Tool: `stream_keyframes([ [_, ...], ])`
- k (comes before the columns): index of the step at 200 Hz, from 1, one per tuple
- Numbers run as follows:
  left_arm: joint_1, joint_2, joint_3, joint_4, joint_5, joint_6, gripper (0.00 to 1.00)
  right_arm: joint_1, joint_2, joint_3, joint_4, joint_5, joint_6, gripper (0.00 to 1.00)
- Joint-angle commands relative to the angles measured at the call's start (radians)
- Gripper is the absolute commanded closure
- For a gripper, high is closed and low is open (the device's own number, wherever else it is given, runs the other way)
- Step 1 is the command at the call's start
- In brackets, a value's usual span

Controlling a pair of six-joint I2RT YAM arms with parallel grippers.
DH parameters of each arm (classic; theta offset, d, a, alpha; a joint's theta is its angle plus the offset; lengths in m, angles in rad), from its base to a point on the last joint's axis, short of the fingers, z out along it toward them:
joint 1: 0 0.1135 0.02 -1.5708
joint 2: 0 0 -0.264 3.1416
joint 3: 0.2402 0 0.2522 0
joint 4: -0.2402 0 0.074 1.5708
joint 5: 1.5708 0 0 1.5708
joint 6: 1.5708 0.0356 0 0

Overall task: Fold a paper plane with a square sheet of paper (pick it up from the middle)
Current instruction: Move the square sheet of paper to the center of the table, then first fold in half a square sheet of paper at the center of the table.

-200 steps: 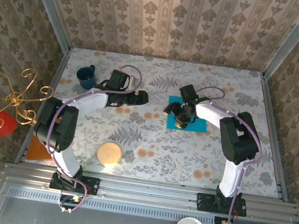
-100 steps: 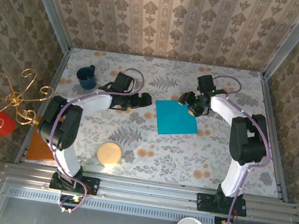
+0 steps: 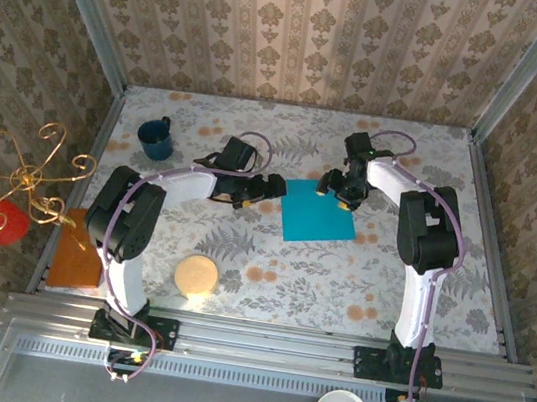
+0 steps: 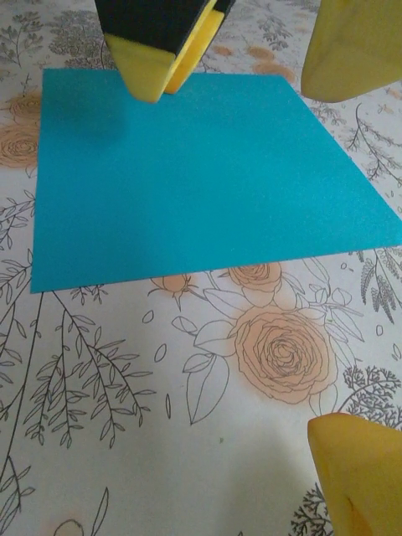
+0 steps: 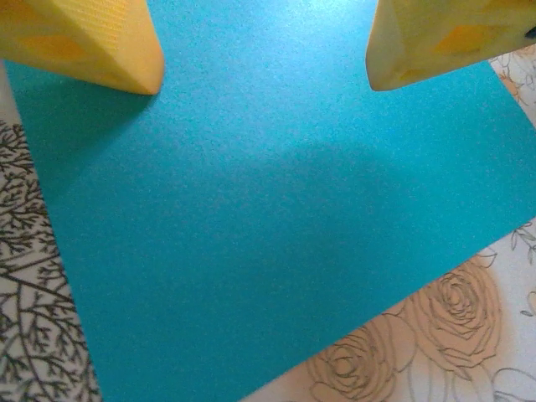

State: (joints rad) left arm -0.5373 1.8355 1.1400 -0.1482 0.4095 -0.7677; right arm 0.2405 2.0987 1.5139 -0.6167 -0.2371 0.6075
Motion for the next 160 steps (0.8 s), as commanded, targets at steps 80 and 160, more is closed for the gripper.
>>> stream_keyframes([
  [80, -0.071, -0.070, 0.008, -0.137, -0.043, -0.004, 0.07, 0.168, -0.261, -0.459, 0.312, -0.004, 0.635, 0.35],
  [160, -0.146, 0.008, 0.044, -0.114, 0.015, -0.040, 0.12, 0.091, -0.390, -0.555, 0.332, -0.099, 0.303, 0.43],
])
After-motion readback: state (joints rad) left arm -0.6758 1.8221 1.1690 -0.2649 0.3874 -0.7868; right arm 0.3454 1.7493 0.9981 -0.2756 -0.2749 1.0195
